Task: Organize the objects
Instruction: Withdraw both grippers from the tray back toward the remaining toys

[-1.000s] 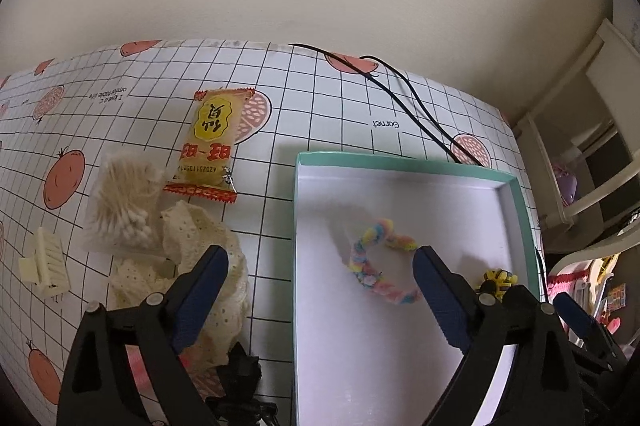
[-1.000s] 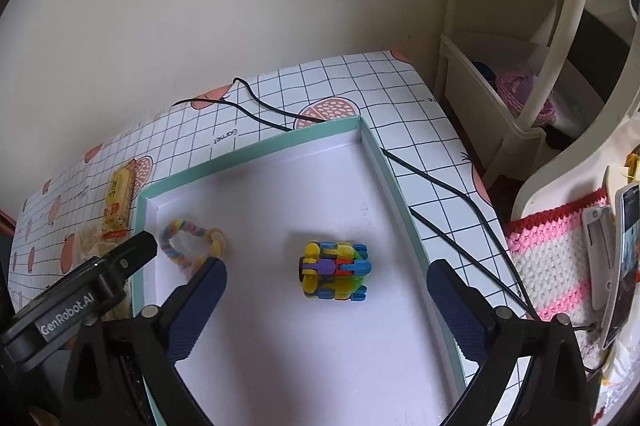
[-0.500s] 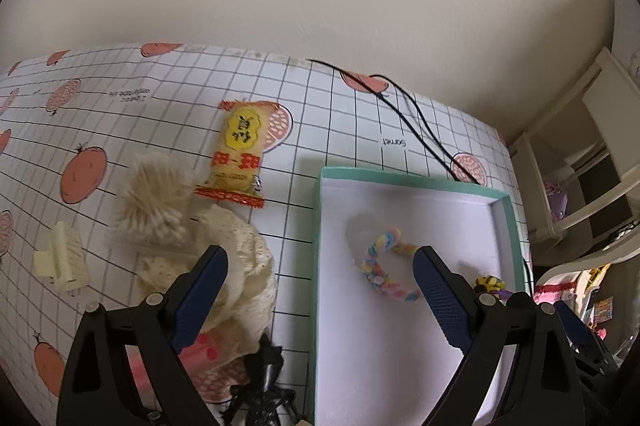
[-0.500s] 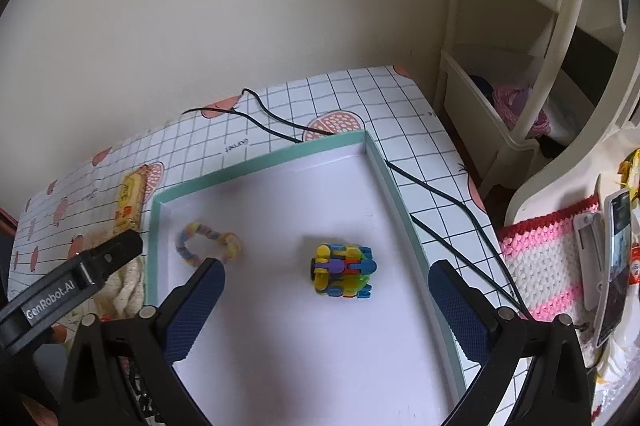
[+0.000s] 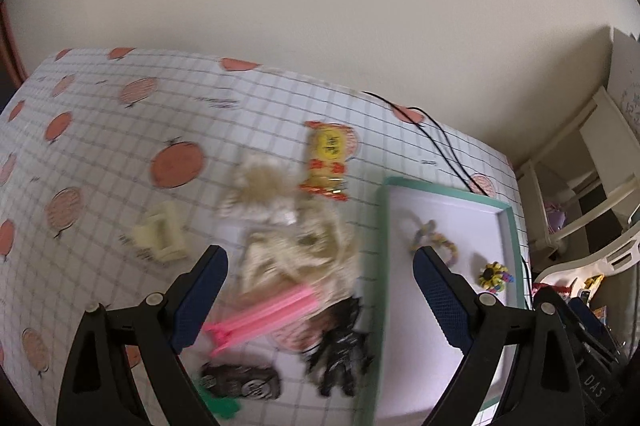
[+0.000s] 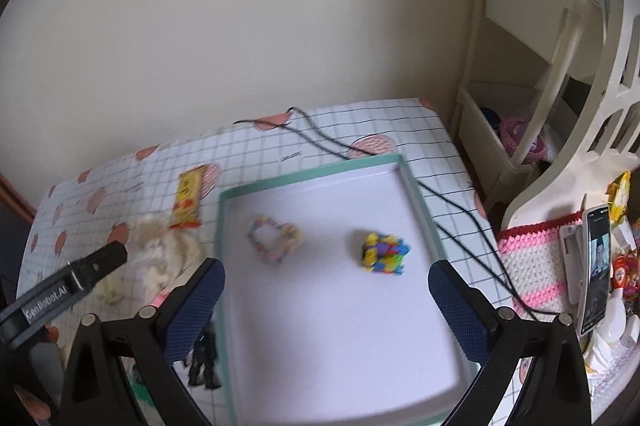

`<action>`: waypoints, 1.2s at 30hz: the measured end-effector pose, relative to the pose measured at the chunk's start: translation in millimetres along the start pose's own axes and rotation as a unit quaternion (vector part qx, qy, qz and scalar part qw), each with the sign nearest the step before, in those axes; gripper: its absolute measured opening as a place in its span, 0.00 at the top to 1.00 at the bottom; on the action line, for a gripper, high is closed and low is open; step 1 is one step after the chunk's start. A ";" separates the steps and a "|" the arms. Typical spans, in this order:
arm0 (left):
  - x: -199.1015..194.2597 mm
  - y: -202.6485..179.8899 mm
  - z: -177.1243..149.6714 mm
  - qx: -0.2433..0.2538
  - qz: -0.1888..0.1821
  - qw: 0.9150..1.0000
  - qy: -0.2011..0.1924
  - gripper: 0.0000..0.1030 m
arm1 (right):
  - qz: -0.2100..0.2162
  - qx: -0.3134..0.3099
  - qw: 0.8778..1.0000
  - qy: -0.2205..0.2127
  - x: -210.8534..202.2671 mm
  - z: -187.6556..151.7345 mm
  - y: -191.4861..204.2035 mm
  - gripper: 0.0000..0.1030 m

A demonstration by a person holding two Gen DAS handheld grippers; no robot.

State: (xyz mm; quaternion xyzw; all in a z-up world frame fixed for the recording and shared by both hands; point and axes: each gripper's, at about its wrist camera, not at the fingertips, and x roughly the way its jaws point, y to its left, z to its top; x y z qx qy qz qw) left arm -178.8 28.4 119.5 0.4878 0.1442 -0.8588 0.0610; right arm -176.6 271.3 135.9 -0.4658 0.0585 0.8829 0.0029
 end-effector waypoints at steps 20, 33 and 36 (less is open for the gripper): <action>0.9 103.8 -43.2 -0.034 0.085 0.993 0.072 0.09 | 0.074 -0.098 0.988 0.089 27.6 -50.2 98.7 0.00; 7.1 119.4 -83.4 -0.013 0.072 0.988 0.138 0.09 | 0.079 -0.114 0.982 0.128 44.3 -65.3 125.5 0.00; 11.0 115.7 -96.0 0.001 0.063 0.986 0.155 0.09 | 0.078 -0.120 0.981 0.131 45.0 -68.7 128.6 0.00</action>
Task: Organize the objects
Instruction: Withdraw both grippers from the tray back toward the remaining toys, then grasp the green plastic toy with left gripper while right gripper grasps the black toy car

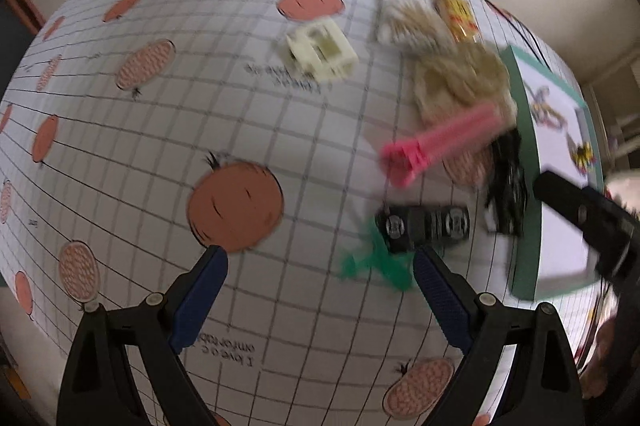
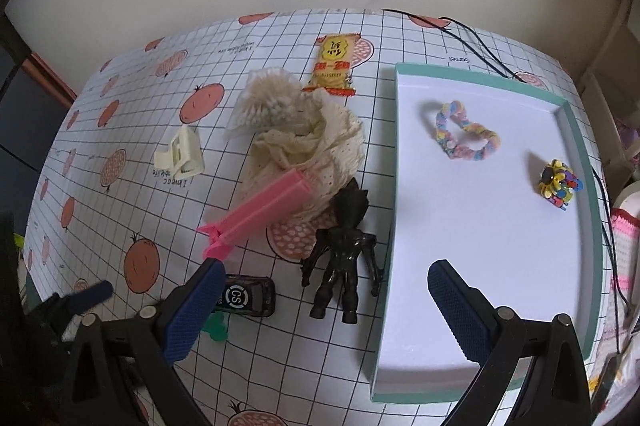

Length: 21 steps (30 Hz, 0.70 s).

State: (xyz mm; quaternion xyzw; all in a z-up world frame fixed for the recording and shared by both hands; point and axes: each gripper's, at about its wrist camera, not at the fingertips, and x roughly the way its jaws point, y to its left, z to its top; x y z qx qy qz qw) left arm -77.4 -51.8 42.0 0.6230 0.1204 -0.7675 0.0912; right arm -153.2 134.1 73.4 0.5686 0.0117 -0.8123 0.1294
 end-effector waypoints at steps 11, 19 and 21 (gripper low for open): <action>29.4 -25.1 -11.7 0.041 -0.007 0.999 0.033 0.09 | 0.004 -0.005 1.000 0.008 9.7 -4.9 3.6 0.00; 36.2 -28.0 -9.7 0.057 0.030 0.997 0.033 0.09 | 0.008 -0.011 1.000 0.016 17.3 -7.2 6.7 0.00; 32.9 -24.0 -8.6 0.053 0.049 0.997 0.026 0.09 | 0.009 -0.013 1.000 0.018 18.5 -7.8 8.0 0.00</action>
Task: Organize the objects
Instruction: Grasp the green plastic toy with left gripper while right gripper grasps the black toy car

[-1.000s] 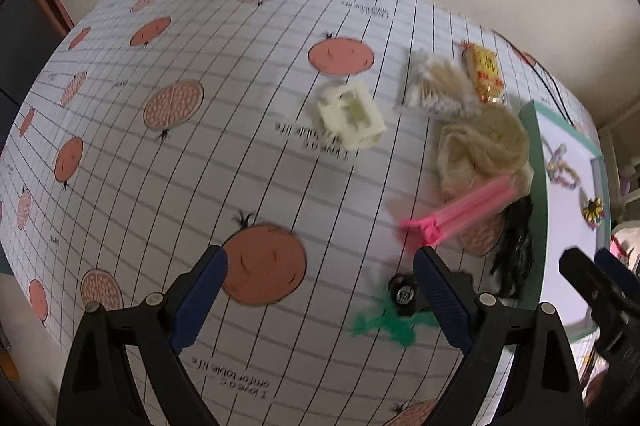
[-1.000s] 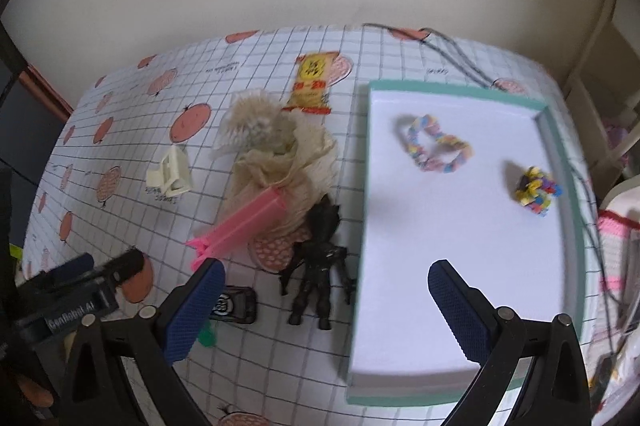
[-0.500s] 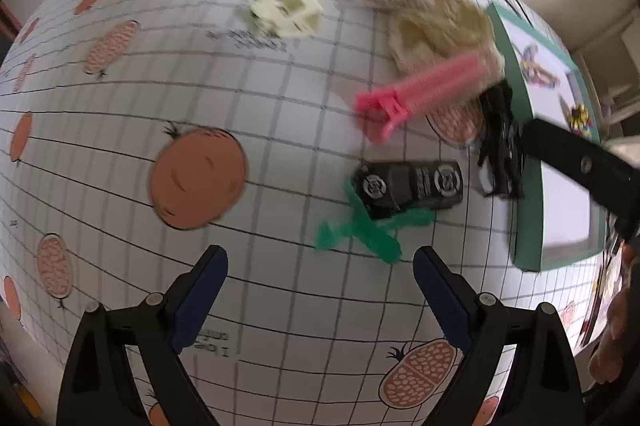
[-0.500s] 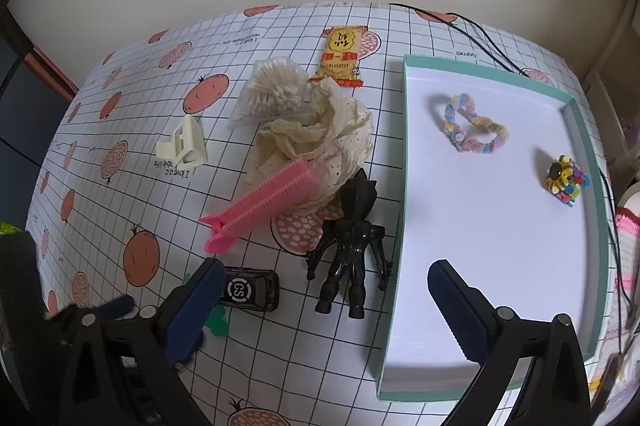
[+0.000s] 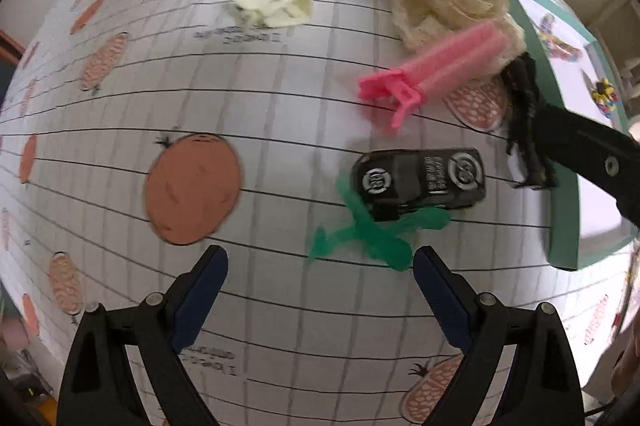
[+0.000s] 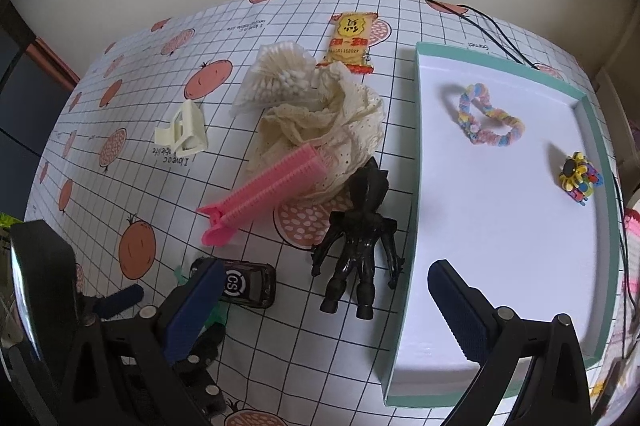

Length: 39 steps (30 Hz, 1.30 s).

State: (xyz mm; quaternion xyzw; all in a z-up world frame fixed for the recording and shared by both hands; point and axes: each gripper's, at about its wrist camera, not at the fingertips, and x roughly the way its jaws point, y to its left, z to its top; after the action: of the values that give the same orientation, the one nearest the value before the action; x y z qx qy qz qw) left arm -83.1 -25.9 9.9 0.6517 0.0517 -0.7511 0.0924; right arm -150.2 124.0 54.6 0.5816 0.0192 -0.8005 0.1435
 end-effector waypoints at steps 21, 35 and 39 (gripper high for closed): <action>-15.7 42.7 12.7 -0.050 0.049 0.997 -0.017 0.09 | 0.062 -0.093 0.994 0.021 21.6 -6.6 58.6 0.11; -24.5 52.0 0.8 -0.034 0.045 0.998 -0.026 0.09 | 0.079 -0.092 0.991 0.049 48.8 -6.6 73.3 0.20; -27.4 38.7 0.7 -0.020 0.029 0.999 -0.027 0.09 | 0.079 -0.093 0.991 0.054 53.7 -5.6 75.0 0.21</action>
State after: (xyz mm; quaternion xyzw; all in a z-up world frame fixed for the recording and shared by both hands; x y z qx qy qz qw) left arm -72.2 -61.9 38.7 0.6301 0.0453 -0.7645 0.1281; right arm -141.2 42.1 12.7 0.6077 0.0550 -0.7489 0.2584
